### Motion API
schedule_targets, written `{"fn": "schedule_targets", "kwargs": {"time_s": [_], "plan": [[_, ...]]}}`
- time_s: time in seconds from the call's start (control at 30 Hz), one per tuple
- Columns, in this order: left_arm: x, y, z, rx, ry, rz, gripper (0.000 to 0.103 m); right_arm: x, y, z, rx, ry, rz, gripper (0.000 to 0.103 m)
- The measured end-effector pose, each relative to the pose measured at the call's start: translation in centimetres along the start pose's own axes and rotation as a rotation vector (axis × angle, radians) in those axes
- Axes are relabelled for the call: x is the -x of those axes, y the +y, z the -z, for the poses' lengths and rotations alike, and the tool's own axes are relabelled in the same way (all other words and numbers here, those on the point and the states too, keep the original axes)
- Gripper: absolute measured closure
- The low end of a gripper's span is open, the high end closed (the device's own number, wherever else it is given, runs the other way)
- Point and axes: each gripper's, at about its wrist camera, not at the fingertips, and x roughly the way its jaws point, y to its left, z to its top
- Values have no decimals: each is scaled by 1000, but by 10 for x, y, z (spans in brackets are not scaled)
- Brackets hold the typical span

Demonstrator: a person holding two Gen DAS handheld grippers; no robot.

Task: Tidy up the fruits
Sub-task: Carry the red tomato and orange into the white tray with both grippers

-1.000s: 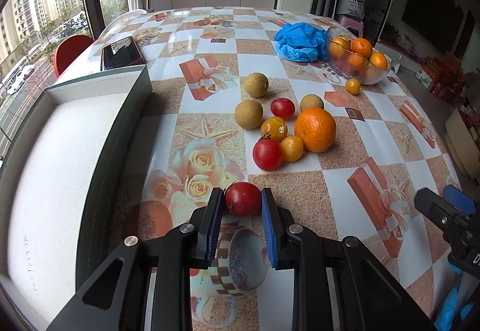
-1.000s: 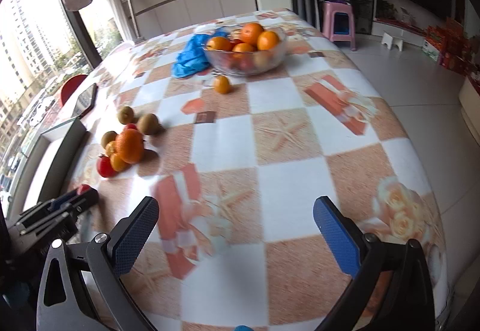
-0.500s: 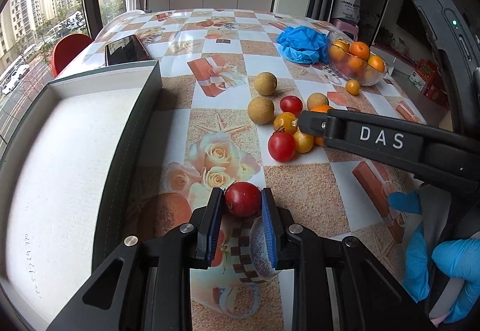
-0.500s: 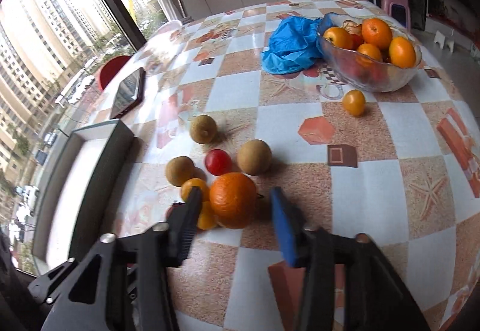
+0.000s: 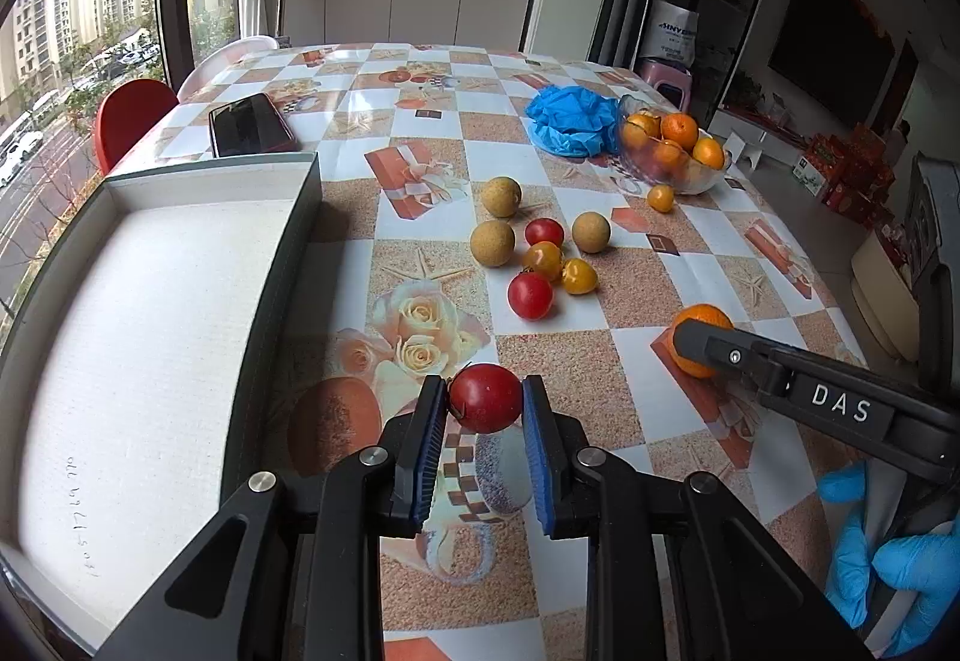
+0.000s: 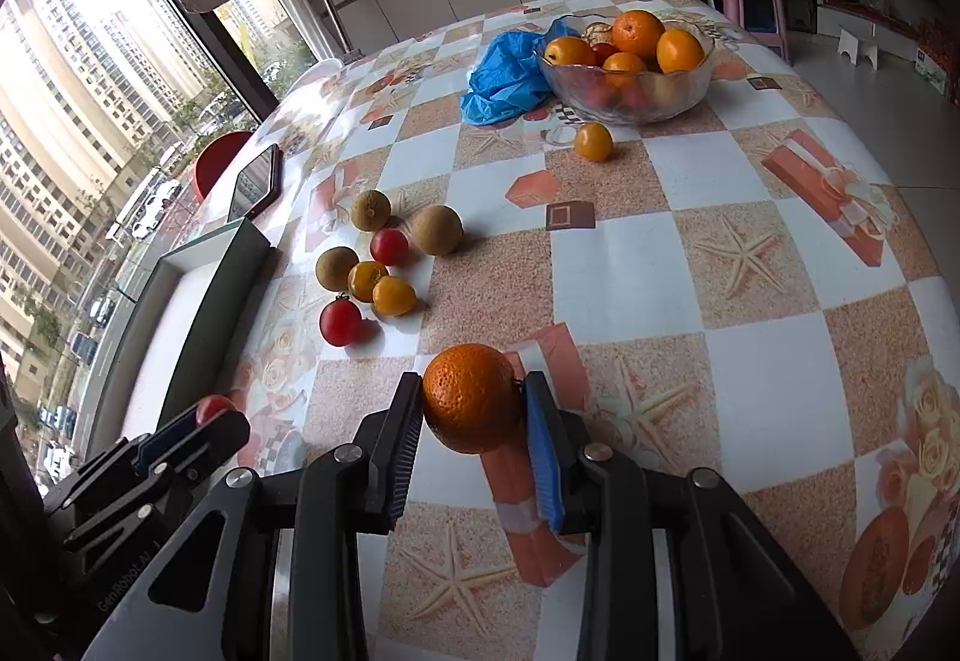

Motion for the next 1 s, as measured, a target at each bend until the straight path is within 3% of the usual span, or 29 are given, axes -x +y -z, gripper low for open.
{"fn": "schedule_targets", "kwargs": {"time_s": [0.4,1.0], "plan": [[46,36,1,36,-73,-46,76,21,23,7,12,-21,-2,66],[56,118,17,136,-84,-143,76,-6,139,13,196,30,-47,66]]}}
